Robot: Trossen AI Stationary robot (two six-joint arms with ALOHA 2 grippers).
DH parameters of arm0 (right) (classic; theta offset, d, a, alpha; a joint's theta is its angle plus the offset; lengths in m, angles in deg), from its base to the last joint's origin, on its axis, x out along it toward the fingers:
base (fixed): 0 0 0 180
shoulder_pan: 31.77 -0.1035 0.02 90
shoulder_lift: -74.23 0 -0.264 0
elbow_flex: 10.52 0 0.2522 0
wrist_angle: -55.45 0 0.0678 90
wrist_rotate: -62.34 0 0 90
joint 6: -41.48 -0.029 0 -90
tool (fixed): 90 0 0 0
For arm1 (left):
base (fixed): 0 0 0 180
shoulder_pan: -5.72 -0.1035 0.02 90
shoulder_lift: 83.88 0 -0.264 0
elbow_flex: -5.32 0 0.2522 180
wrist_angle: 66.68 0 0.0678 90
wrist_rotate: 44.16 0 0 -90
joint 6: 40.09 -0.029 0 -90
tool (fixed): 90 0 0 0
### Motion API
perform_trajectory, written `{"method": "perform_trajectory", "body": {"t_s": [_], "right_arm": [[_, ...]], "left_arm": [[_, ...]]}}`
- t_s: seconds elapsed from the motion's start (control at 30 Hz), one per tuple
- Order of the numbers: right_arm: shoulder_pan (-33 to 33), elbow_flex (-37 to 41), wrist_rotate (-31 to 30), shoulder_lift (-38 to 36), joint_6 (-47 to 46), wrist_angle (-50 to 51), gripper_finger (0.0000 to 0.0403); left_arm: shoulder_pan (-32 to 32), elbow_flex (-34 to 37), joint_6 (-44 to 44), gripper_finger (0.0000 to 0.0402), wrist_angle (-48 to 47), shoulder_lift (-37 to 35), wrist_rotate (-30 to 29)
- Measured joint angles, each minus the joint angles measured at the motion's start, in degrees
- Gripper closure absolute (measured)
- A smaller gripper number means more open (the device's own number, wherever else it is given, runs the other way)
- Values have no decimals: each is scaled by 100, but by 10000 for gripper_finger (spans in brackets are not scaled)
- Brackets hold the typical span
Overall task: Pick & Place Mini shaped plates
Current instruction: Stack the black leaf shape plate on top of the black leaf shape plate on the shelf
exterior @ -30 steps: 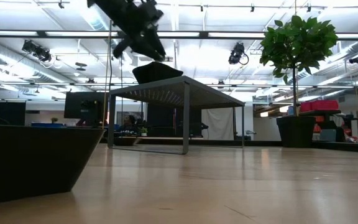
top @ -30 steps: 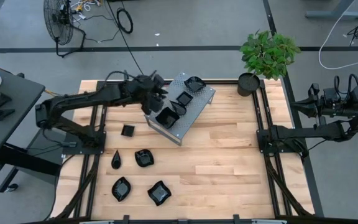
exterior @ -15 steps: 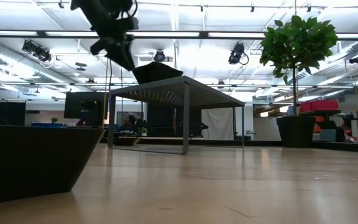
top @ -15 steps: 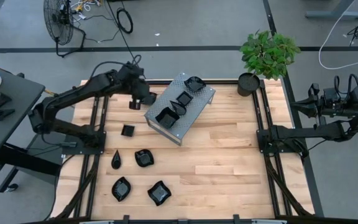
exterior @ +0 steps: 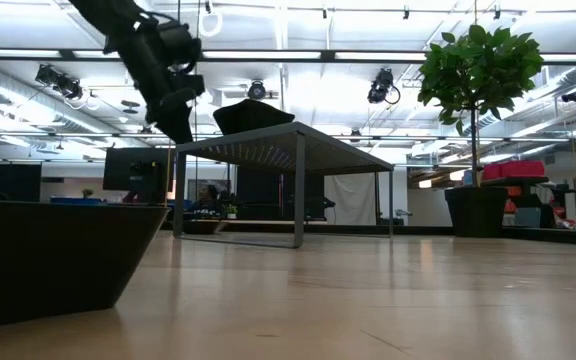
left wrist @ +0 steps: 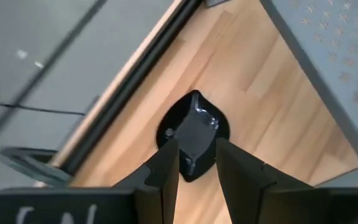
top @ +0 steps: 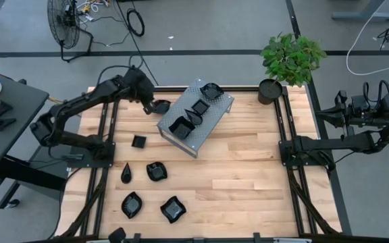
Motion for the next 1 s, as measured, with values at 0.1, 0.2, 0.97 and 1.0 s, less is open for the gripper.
{"method": "perform_trajectory", "body": {"t_s": [0.1, 0.2, 0.97, 1.0], "right_arm": [[0, -1, 2, 0, 0, 0, 383], [0, 0, 2, 0, 1, 0, 383], [0, 0, 2, 0, 2, 0, 383], [0, -1, 2, 0, 1, 0, 383]], "left_arm": [[-268, 130, 393, 289, 71, 7, 405], [-476, 205, 648, 287, 74, 144, 575], [-854, 271, 619, 139, 481, 1906, 739], [-854, 271, 619, 141, 533, 1970, 737]]}}
